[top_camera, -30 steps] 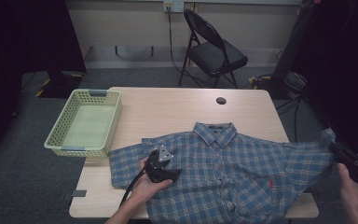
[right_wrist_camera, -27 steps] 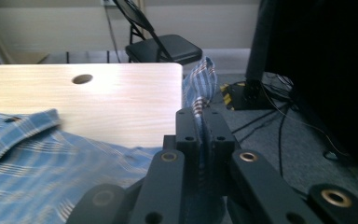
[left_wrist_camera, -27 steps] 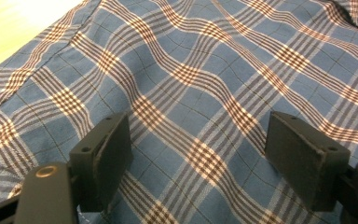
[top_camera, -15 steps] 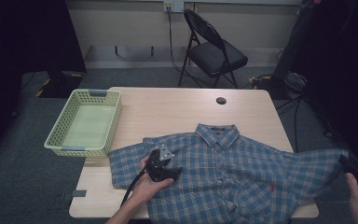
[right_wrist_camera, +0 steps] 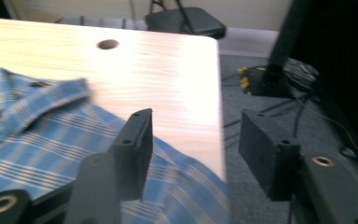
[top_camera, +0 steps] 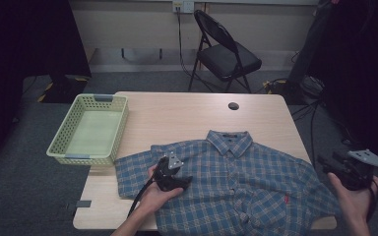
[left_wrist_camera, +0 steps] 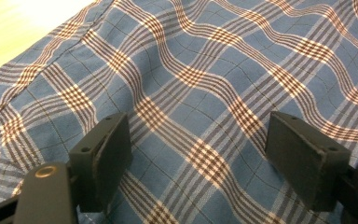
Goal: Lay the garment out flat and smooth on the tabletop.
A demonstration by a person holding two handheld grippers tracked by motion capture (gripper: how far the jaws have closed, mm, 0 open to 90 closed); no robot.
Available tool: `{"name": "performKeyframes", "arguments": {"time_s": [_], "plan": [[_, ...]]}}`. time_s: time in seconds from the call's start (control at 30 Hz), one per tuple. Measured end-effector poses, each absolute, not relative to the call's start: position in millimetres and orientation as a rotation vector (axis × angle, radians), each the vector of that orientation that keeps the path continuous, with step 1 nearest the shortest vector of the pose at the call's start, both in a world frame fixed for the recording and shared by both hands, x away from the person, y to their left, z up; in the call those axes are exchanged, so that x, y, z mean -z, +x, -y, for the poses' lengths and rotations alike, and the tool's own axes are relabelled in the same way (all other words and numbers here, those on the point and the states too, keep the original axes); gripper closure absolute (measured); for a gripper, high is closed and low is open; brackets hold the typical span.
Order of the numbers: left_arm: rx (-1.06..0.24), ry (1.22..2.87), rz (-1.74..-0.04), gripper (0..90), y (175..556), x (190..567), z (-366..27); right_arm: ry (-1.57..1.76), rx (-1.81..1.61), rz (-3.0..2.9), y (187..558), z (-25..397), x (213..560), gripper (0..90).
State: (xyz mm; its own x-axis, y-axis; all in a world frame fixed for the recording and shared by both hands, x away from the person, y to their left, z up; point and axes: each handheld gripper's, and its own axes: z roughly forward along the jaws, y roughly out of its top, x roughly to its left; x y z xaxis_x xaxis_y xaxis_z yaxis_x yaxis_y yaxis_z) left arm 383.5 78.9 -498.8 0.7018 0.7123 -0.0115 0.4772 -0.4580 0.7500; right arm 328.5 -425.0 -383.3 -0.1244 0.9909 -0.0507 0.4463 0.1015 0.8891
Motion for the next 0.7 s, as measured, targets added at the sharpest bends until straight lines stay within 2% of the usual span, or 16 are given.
{"name": "performKeyframes", "arguments": {"time_s": [0.23,0.5,0.67,0.7], "plan": [[-0.393,2.144,-0.904,22.0,385,499,-79,1.353,-1.049,-1.809,348,374,390,39.0],[-0.401,2.147,-0.904,21.8,384,499,-79,1.307,-1.087,-2.029,355,320,432,36.2],[-0.416,2.146,-0.914,21.5,382,499,-77,1.329,-0.957,-2.066,348,305,459,24.6],[-0.417,2.149,-0.916,21.5,381,498,-77,1.318,-0.912,-2.077,345,304,466,25.1]]}}
